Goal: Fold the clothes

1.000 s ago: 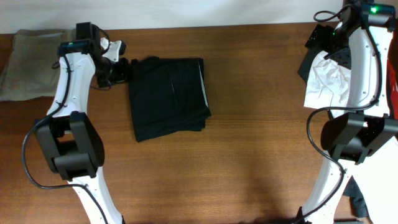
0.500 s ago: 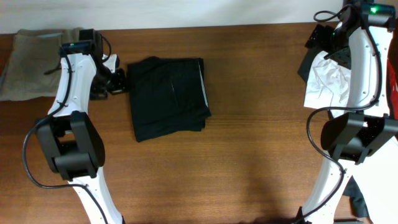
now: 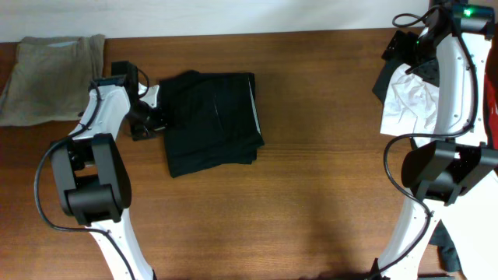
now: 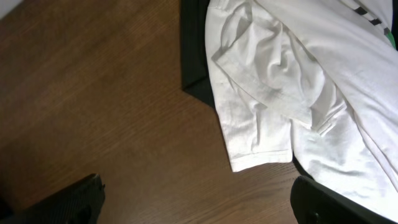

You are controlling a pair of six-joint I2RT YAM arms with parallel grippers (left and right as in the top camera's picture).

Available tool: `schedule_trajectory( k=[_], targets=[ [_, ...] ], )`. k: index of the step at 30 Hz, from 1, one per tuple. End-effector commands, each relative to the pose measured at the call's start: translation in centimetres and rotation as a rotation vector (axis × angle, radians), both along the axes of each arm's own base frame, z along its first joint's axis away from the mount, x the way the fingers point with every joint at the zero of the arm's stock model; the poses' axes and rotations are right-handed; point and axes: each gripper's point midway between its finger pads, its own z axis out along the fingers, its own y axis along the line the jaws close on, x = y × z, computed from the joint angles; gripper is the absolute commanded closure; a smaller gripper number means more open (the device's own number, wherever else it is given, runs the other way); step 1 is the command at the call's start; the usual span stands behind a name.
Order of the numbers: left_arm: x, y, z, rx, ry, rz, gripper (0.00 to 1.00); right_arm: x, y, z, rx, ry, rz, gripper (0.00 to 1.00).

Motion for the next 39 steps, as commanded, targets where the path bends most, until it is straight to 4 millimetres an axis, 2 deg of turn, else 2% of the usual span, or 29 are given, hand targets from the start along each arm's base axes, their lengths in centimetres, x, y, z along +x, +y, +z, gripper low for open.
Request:
schedule_trajectory(
  k=[1, 4, 6, 7, 11, 15, 18, 22, 29, 36, 39],
  targets=[
    [-0.6, -1.7, -0.2, -0.070, -0.009, -0.032, 0.01, -0.1, -0.1, 0.8, -0.012, -0.016, -0.009, 0.01],
    [-0.6, -2.3, -0.5, -0.083, -0.014, -0.042, 0.03, -0.1, -0.1, 0.8, -0.012, -0.016, -0.009, 0.01],
    [-0.4, -2.5, -0.4, -0.083, -0.025, -0.047, 0.11, -0.1, -0.1, 0.8, -0.012, -0.016, -0.009, 0.01],
    [-0.2, -2.7, -0.4, -0.083, -0.032, -0.051, 0.24, -0.1, -0.1, 0.8, -0.012, -0.016, -0.009, 0.01],
    [0.4, -3.1, -0.2, -0.101, -0.061, -0.058, 0.37, -0.1, -0.1, 0.8, -0.012, -0.016, -0.009, 0.01],
    [1.9, -2.8, 0.0, -0.087, -0.124, -0.058, 0.72, -0.1, -0.1, 0.8, -0.012, -0.016, -0.009, 0.01],
    [2.5, -0.7, -0.3, 0.041, -0.136, -0.042, 0.99, -0.1, -0.1, 0.8, -0.012, -0.016, -0.009, 0.01],
    [4.4, 1.7, 1.0, 0.169, -0.190, -0.033, 0.99, -0.1, -0.1, 0.8, -0.012, -0.016, -0.009, 0.01],
    [8.9, 6.0, 6.4, 0.279, -0.378, -0.086, 0.99, -0.1, -0.1, 0.8, -0.012, -0.016, -0.009, 0.01],
    [11.8, 12.7, 11.3, 0.405, -0.527, -0.024, 0.99, -0.1, -0.1, 0.8, -0.012, -0.016, -0.009, 0.01],
    [12.4, 15.2, 13.2, 0.473, -0.568, -0.006, 0.99, -0.1, -0.1, 0.8, -0.012, -0.016, -0.009, 0.01]
  ],
)
